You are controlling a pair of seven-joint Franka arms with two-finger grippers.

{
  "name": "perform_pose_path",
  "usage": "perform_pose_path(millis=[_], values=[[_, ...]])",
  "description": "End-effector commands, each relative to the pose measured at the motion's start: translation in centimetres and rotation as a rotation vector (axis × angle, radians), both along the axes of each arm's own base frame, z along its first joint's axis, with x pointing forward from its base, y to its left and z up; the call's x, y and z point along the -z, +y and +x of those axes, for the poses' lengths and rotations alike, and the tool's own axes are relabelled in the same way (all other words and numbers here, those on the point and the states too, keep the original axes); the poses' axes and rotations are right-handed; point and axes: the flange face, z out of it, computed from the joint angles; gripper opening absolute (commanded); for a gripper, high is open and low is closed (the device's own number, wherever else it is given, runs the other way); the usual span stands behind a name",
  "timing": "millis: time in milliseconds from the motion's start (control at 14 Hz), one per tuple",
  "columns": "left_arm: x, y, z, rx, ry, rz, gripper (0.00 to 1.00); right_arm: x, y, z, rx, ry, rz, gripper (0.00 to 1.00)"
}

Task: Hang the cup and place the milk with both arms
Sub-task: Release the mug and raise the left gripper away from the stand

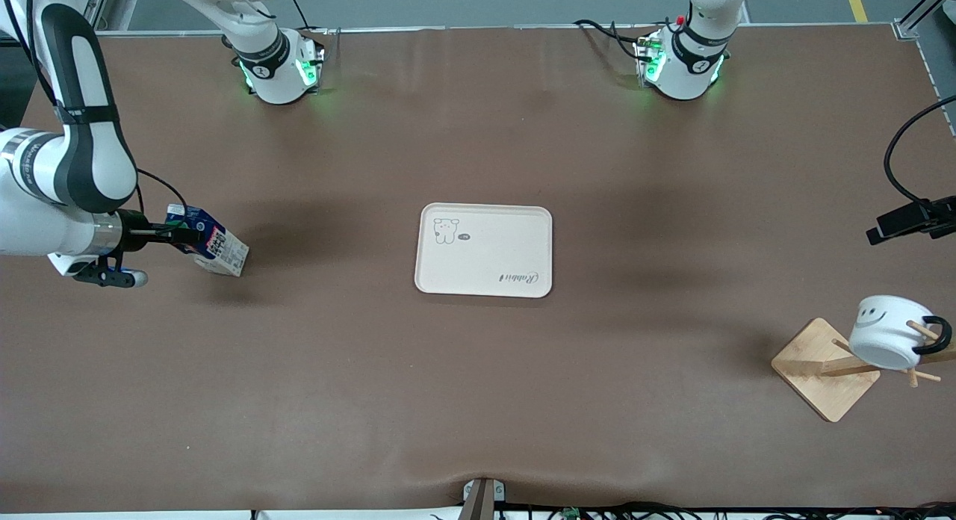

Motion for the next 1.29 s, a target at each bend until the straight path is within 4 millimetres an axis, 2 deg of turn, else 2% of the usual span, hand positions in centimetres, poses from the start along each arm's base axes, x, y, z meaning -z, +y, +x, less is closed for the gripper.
perform_pose_path(millis=[0,286,429,571,929,1071,1214], values=[[-1.6,-2.0,-0.9,0.042,0.024,0.067,1.0,-0.2,0.1,-0.3,-0.003,-0.005,0.011,1.0],[-3.0,-3.8,-1.6,0.057,0.012,0.097,1.0,-0.1,0.3,-0.4,-0.004,0.003,0.014,1.0],[-5.1,-5.4,-2.6,0.064,-0.023,0.126,1.0,-0.2,0.5,-0.3,0.0,0.001,0.023,1.0],[-5.9,-6.7,-3.2,0.081,-0.036,0.138,1.0,-0.1,0.7,-0.3,0.0,0.0,0.028,1.0],[-6.1,-7.8,-3.6,0.112,-0.028,0.129,1.0,0.1,1.0,-0.2,0.003,0.002,0.038,1.0],[-6.3,-10.3,-3.7,0.149,-0.033,0.143,1.0,0.0,1.0,-0.2,0.003,0.0,0.038,1.0],[-6.8,-11.5,-4.8,0.135,-0.039,0.162,1.0,-0.2,1.0,-0.1,0.0,-0.003,0.038,1.0]])
